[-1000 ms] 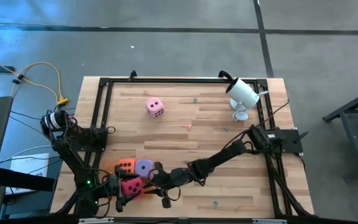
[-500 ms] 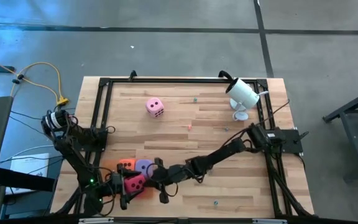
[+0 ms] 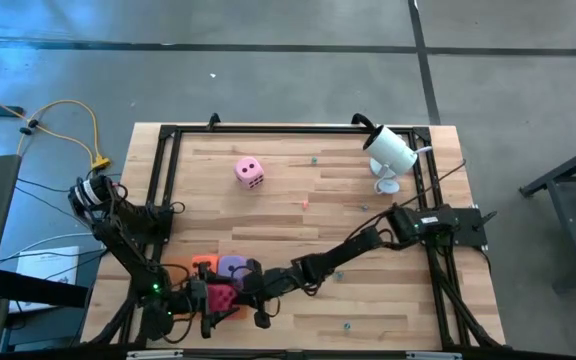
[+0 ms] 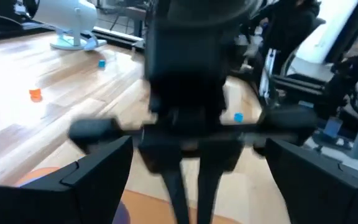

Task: Pick & Place Dice
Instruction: Put the large red dice into the orange bin, then put the small blue dice into the orange bin

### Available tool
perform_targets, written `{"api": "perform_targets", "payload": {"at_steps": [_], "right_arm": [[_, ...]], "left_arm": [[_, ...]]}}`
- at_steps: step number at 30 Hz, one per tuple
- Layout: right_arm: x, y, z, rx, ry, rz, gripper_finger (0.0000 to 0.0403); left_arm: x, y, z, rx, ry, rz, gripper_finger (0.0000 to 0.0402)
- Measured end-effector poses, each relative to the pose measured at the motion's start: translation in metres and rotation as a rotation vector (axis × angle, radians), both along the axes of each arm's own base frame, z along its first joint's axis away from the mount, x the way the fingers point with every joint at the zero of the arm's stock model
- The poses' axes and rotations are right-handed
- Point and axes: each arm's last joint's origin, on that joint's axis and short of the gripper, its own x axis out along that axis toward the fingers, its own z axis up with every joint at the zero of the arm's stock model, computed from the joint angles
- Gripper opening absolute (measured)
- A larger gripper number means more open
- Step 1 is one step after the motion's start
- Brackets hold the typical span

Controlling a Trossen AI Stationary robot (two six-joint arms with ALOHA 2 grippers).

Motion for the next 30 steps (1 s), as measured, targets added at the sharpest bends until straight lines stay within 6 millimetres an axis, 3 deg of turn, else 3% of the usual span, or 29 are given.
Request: {"api": "perform_targets", "payload": {"at_steps": [12,17,24,30], "right_arm": [[0.009,0.008,0.019,-0.097,-0.037,-0.019,0.0003],[0.004,0.011,0.022,-0.234,-0.012,-0.149,0.0003],[-0.027,0.022,0.065,-0.424,0.069,-0.399,0.0003],[-0.060,0.042,0.090,-0.542,0.113,-0.523,0.0009]], "left_arm": [[-0.009,-0.006,0.001,0.059,0.001,-0.045,0.0354],[-0.020,-0.013,0.020,0.153,-0.042,-0.131,0.0354],[-0.030,-0.007,0.053,0.141,-0.100,-0.245,0.0354],[-0.034,-0.002,0.067,0.152,-0.121,-0.261,0.0354]]}}
